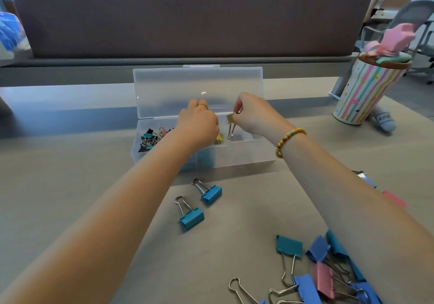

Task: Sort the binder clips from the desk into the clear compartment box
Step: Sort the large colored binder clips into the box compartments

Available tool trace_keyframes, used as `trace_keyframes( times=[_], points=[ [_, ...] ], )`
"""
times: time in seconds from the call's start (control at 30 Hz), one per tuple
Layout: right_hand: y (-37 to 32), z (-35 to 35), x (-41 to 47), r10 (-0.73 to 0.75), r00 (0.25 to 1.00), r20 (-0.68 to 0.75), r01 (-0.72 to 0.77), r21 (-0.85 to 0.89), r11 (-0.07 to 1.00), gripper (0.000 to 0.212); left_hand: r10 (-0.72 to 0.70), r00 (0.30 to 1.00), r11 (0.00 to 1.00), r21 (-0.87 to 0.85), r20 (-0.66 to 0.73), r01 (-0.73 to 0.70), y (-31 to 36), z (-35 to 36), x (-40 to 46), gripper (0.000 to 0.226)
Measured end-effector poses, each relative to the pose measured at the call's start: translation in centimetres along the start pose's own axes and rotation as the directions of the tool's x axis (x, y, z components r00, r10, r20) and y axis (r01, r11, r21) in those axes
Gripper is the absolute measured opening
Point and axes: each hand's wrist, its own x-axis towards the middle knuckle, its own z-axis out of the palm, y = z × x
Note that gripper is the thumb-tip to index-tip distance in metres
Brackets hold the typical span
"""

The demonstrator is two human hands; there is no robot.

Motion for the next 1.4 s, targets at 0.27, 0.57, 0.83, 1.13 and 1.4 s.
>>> trace_keyframes(
  times=[0.27,0.57,0.83,1.13,1.4],
  points=[
    [0.6,-0.1,-0.7,-0.023,1.0,-0.015,0.023,0.039,0.999,0.008,-0.063,0.996,0.998,-0.026,0.057,0.065,0.2,-0.1,0.2,0.026],
    [1.5,0.0,-1.1,-0.025,0.999,-0.029,0.028,0.106,0.994,0.004,-0.034,0.994,0.978,-0.203,0.102,0.054,0.2,-0.1,0.4,0.038],
    [2.1,-0.1,-1.2,-0.021,0.999,-0.05,0.027,0.122,0.992,0.008,-0.012,0.995,0.991,-0.128,0.102,0.025,0.6,0.1,0.4,0.031],
    [1.2,0.1,-1.0,-0.053,0.997,-0.062,0.063,0.173,0.983,0.003,0.018,0.998,1.0,-0.023,0.053,-0.016,-1.1,-0.4,0.3,0.027],
    [-0.6,2.7,1.5,-0.038,0.998,0.045,0.04,-0.049,0.998,0.012,-0.033,0.999,0.996,-0.077,0.023,0.035,-1.1,0.1,-0.4,0.032]
  ],
)
